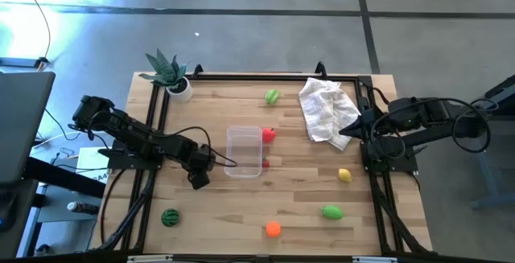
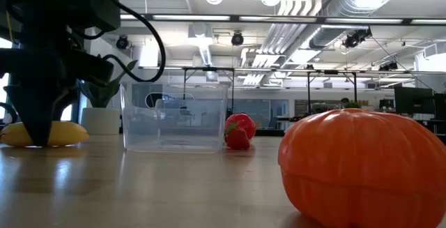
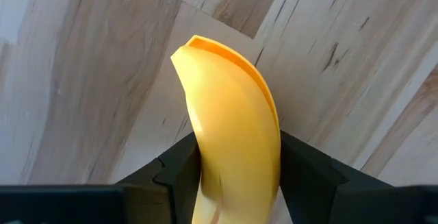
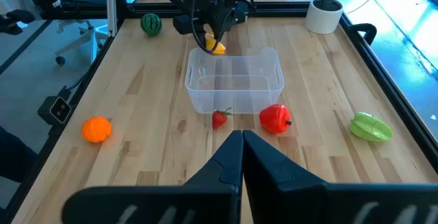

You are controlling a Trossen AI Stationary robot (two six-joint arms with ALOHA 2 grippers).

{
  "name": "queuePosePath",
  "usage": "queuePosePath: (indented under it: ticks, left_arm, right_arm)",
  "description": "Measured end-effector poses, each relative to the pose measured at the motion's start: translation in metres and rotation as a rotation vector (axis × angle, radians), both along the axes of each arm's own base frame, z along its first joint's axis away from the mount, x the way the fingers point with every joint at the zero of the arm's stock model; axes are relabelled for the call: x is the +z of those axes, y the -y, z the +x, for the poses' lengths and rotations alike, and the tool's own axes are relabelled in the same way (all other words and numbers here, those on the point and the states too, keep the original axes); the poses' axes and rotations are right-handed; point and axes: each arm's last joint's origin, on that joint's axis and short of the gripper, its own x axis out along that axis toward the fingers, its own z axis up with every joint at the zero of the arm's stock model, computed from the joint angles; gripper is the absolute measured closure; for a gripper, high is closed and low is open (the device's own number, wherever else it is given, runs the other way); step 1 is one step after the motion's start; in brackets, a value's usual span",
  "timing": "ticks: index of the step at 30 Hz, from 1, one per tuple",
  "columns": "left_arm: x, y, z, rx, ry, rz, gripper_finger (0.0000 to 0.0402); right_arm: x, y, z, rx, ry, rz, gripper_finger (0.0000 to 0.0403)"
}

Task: Pick and placing Produce into tupperware
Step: Put the banana into the bin

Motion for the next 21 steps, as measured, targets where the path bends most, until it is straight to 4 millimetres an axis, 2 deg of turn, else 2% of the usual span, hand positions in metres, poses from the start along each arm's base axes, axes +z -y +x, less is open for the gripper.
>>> queuePosePath:
  ticks: [4,9,15,21]
  left_arm:
    - [0.008,0.001,0.007,-0.050,0.043,0.013,0.0236]
    - [0.032,0.001,0.019,-0.110,0.133,0.024,0.0236]
    - [0.077,0.001,0.025,-0.172,0.174,0.067,0.0236]
    - [0.141,-0.004,0.042,-0.308,0.318,0.214,0.0236]
  right_arm:
    - [0.000,0.000,0.000,0.001,0.000,0.000,0.0402]
    - [0.000,0.000,0.000,0.001,0.000,0.000,0.0402]
    - [0.000,0.000,0.000,0.001,0.001,0.000,0.0402]
    - [0.000,0.000,0.000,0.000,0.000,0.000,0.0402]
